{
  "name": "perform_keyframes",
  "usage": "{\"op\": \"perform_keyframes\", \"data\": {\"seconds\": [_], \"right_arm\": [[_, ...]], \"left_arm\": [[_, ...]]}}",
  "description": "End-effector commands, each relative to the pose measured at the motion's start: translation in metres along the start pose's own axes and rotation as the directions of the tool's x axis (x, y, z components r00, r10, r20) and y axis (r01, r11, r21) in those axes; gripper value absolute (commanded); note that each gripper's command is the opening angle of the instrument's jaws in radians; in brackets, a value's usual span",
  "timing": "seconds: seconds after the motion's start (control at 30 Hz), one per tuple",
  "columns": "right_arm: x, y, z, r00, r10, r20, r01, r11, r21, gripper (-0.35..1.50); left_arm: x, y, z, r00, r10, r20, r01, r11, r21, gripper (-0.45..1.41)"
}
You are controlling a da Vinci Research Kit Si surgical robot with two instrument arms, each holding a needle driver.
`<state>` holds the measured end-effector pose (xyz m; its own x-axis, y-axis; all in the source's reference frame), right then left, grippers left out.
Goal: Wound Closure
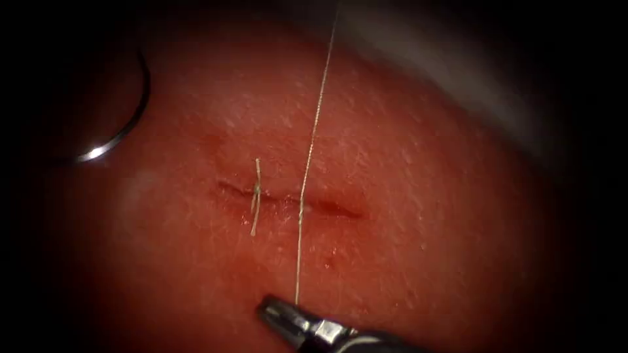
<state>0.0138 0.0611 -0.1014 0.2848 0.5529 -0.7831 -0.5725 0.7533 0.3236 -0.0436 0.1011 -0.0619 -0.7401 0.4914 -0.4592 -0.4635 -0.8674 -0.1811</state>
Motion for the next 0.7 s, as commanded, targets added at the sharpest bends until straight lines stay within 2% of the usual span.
{"op": "perform_keyframes", "data": {"seconds": [0.03,0.3,0.57,0.7], "right_arm": [[-0.0005,-0.0005,0.0008,1.000,0.001,0.001,-0.001,1.000,0.003,-0.35],[-0.0014,-0.0007,0.0013,1.000,0.024,0.020,-0.024,0.999,0.041,-0.35],[-0.0001,0.0003,0.0013,0.999,0.053,0.004,-0.053,0.997,0.047,-0.35],[0.0011,0.0009,0.0006,0.998,0.064,-0.024,-0.063,0.997,0.054,0.66]], "left_arm": [[0.0006,-0.0001,0.0007,1.000,0.000,-0.003,0.000,1.000,0.001,-0.35],[0.0007,-0.0002,0.0009,1.000,-0.003,-0.002,0.003,1.000,0.003,-0.35],[-0.0004,0.0006,0.0003,1.000,0.011,-0.007,-0.011,1.000,-0.013,-0.35],[-0.0014,0.0014,-0.0021,0.999,0.028,-0.017,-0.029,0.999,-0.040,-0.35]]}}
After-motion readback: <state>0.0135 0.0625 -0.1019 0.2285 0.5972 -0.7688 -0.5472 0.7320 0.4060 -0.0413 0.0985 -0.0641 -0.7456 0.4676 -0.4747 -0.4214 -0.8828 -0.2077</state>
